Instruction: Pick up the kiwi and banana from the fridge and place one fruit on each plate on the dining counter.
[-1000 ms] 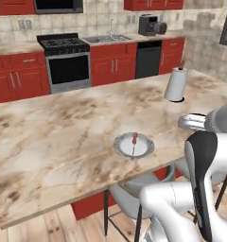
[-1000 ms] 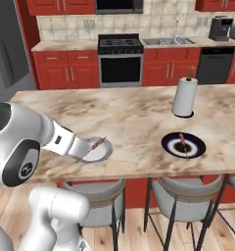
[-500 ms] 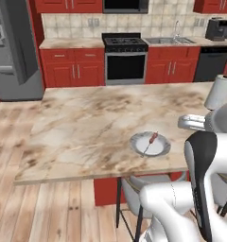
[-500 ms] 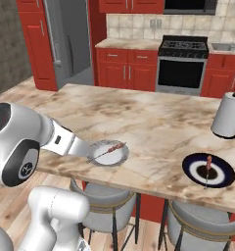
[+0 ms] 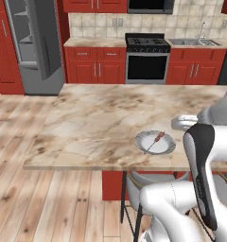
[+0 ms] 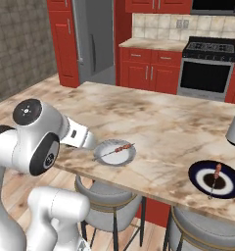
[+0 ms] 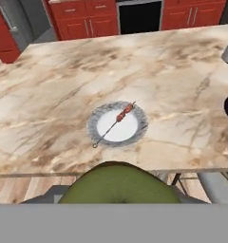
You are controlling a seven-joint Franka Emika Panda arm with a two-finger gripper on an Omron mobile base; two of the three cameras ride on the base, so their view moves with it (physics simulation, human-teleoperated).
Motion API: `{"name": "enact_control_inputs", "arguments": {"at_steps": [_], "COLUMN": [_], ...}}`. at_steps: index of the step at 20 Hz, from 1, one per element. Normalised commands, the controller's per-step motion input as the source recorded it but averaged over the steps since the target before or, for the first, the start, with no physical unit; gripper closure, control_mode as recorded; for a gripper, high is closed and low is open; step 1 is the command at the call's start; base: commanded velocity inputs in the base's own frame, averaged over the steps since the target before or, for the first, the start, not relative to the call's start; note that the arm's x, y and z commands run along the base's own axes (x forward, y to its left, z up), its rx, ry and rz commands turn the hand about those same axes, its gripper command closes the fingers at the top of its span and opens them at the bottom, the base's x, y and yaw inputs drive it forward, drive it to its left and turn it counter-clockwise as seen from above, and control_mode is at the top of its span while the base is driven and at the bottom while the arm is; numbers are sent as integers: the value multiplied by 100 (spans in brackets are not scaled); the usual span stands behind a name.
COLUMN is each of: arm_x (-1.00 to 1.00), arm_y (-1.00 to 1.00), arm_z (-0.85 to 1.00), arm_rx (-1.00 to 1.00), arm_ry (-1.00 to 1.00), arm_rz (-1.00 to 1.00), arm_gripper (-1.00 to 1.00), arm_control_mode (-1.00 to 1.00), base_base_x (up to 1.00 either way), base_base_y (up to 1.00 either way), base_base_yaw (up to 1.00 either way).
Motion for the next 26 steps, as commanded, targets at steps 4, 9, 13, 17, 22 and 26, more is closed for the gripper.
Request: {"name": "enact_control_inputs", "arguments": {"at_steps": [4, 9, 13, 17, 22, 26], "arm_x": [100, 81, 39, 42, 50, 54], "arm_y": [0, 0, -19, -20, -20, -7], "arm_z": [-76, -79, -64, -50, -44, -39], "arm_rx": [0, -5, -1, 0, 0, 0], "arm_ry": [33, 34, 18, 5, 0, 1], "arm_rz": [24, 11, 10, 1, -1, -5], "arm_gripper": [100, 100, 100, 100, 100, 100], "arm_control_mode": [-100, -100, -100, -100, -100, -100], "base_base_x": [0, 0, 0, 0, 0, 0], "base_base_y": [0, 0, 0, 0, 0, 0], "base_base_yaw": [0, 0, 0, 0, 0, 0]}}
